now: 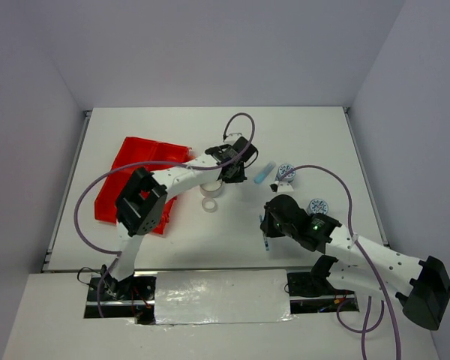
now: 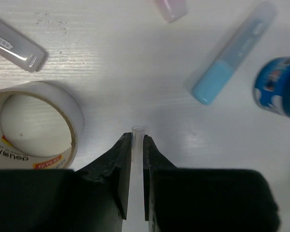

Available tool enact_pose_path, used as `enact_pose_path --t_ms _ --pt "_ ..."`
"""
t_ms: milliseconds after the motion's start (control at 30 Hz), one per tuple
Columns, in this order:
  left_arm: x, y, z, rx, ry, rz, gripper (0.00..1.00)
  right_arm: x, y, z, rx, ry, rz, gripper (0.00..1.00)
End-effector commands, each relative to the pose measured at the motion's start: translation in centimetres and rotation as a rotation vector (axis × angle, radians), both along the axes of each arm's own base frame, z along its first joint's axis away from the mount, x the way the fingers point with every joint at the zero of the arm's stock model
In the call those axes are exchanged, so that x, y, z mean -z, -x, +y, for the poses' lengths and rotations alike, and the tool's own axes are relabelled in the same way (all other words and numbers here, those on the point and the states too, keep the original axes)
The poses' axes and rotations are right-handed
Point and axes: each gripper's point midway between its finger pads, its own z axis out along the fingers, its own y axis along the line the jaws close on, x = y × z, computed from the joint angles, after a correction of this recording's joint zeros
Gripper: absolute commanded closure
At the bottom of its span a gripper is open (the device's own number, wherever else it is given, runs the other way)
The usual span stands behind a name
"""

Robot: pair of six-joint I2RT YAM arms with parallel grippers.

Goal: Sort the stationery into containers
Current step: Close the pen cap on the pen.

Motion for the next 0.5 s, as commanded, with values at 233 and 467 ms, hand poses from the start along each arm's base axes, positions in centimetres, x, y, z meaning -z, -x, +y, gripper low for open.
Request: enact_pose_path --t_ms 233,467 --pt "-12.3 1.9 -0.1 0.057 0.227 -0.203 1.00 -4.6 -2.0 2.8 -0.033 -0.192 -0.162 1.00" --pt "-10.3 2.4 0.9 0.052 0.179 -0.185 1.00 -4.7 -2.7 2.7 0.035 -0.196 -0.157 1.00"
